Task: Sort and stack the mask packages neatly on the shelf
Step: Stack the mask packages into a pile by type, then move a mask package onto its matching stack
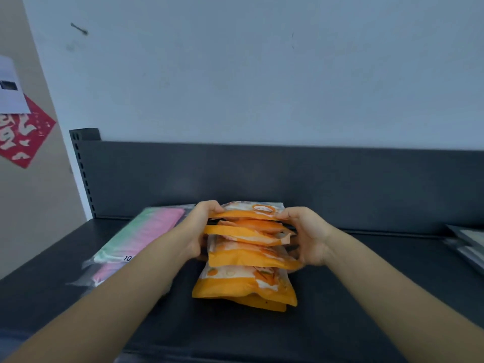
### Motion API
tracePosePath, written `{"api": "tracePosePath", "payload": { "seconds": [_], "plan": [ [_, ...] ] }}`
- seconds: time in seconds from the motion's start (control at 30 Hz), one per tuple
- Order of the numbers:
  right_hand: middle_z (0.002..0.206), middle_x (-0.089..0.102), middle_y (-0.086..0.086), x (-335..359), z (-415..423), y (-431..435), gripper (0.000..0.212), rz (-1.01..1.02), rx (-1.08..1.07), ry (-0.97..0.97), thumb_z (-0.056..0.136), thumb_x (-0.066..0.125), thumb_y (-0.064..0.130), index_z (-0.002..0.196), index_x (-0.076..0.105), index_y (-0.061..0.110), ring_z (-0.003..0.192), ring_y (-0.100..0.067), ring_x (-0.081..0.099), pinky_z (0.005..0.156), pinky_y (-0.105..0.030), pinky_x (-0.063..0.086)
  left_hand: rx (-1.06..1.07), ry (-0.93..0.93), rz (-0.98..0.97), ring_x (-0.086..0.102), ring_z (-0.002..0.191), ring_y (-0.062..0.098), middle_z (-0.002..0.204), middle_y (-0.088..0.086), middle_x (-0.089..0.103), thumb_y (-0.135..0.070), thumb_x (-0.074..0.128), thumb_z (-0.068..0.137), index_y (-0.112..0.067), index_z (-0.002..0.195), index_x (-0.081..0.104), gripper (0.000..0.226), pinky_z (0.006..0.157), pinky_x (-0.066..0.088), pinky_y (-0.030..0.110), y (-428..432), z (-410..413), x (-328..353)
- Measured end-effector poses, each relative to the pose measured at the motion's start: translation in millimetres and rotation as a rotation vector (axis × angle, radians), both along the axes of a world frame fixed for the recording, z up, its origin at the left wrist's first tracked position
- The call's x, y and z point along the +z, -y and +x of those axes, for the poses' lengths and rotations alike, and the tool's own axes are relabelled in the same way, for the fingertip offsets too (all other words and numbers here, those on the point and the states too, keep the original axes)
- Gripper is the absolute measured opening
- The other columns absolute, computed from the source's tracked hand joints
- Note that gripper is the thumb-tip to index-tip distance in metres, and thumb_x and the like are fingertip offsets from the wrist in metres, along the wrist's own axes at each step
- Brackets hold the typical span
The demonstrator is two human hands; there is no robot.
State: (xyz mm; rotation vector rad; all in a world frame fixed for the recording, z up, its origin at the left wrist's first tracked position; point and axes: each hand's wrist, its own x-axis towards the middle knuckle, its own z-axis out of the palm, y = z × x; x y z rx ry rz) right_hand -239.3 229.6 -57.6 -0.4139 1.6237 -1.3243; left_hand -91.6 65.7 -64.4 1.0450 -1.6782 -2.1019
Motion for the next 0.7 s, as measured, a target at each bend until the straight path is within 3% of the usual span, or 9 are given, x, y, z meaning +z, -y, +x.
{"api": "tracePosePath", "payload": {
  "seconds": [0.13,0.27,0.33,0.43,0.53,0.6,0.7],
  "plan": [
    [0.119,0.060,-0.015,0,1,0,0.052,0.020,-0.021,-0.016,0.073,0.063,0.040,0.122,0.055,0.025,0.103,-0.035,0.058,0.087,-0.050,0.048,0.004,0.001,-0.062,0.062,0.073,0.029,0.071,0.007,0.067,-0.034,0.058,0.065,-0.014,0.079,0.061,0.025,0.069,0.049,0.037,4,5,1],
    [0.119,0.060,-0.017,5,3,-2,0.053,0.007,-0.053,-0.007,0.074,0.065,0.044,0.120,0.051,0.022,0.103,-0.036,0.059,0.082,-0.047,0.050,0.038,-0.076,-0.195,0.060,0.075,0.025,0.076,0.005,0.064,-0.033,0.059,0.072,-0.018,0.071,0.060,0.015,0.072,0.047,0.036,5,7,5],
    [0.125,0.056,-0.020,9,3,-4,0.064,-0.007,-0.078,-0.011,0.073,0.068,0.044,0.128,0.045,0.023,0.110,-0.039,0.056,0.080,-0.047,0.051,0.039,-0.106,-0.233,0.059,0.077,0.026,0.078,0.007,0.065,-0.035,0.063,0.065,-0.018,0.069,0.062,0.017,0.079,0.045,0.040,4,10,13],
    [0.147,0.035,-0.023,16,-2,-11,0.083,-0.057,-0.160,-0.003,0.076,0.069,0.043,0.146,0.029,0.022,0.133,-0.043,0.037,0.098,-0.056,0.040,0.029,-0.096,-0.332,0.060,0.078,0.027,0.083,0.011,0.067,-0.036,0.066,0.062,-0.015,0.073,0.064,0.025,0.086,0.047,0.046,0,12,25],
    [0.150,0.030,-0.023,23,-10,-28,0.083,-0.114,-0.217,-0.016,0.079,0.068,0.045,0.147,0.029,0.019,0.135,-0.042,0.034,0.099,-0.054,0.040,0.133,-0.077,-0.531,0.060,0.101,0.022,0.123,0.010,0.063,-0.034,0.067,0.082,-0.009,0.117,0.062,0.043,0.084,0.044,0.037,-8,8,39],
    [0.146,0.036,-0.020,28,-16,-45,0.078,-0.117,-0.246,-0.071,0.080,0.067,0.046,0.145,0.035,0.016,0.131,-0.039,0.040,0.095,-0.049,0.044,0.145,-0.074,-0.690,0.044,0.130,0.023,0.148,0.005,0.042,-0.038,0.064,0.087,-0.014,0.144,0.041,0.065,0.098,0.036,0.037,-19,7,50],
    [0.137,0.045,-0.016,32,-29,-80,0.065,-0.079,-0.324,-0.158,0.082,0.065,0.045,0.135,0.046,0.013,0.121,-0.034,0.049,0.085,-0.042,0.050,0.077,-0.165,-0.852,0.032,0.140,0.020,0.154,-0.002,0.032,-0.043,0.063,0.086,-0.023,0.148,0.032,0.072,0.108,0.032,0.042,-54,1,67]
  ]
}}
